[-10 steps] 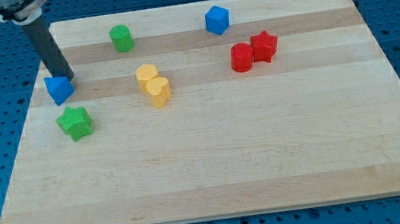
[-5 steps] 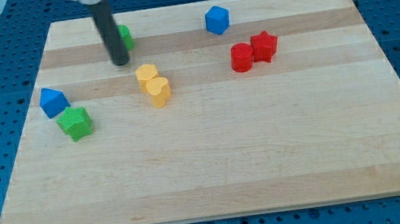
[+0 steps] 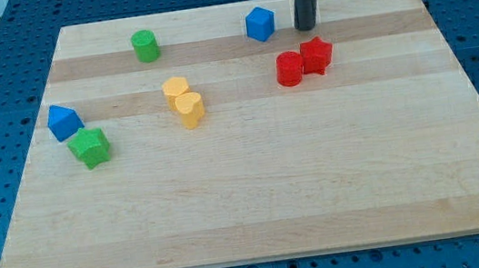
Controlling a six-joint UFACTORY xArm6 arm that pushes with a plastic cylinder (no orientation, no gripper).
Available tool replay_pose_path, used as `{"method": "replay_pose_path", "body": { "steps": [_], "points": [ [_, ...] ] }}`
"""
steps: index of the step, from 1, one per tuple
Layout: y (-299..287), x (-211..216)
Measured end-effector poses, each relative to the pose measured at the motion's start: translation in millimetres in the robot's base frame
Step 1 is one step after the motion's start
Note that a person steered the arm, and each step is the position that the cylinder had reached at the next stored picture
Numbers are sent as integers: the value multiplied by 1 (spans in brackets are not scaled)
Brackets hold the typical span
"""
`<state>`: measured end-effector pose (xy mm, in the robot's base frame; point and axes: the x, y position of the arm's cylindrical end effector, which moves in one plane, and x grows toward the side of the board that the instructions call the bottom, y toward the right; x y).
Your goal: Push the blue cube into the blue triangle
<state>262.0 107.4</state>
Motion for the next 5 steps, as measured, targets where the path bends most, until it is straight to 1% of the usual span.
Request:
{"method": "replay_pose_path", "body": {
  "steps": [1, 3, 5],
  "points": [
    [-7, -13],
    [-51, -12],
    [-90, 24]
  ]
}}
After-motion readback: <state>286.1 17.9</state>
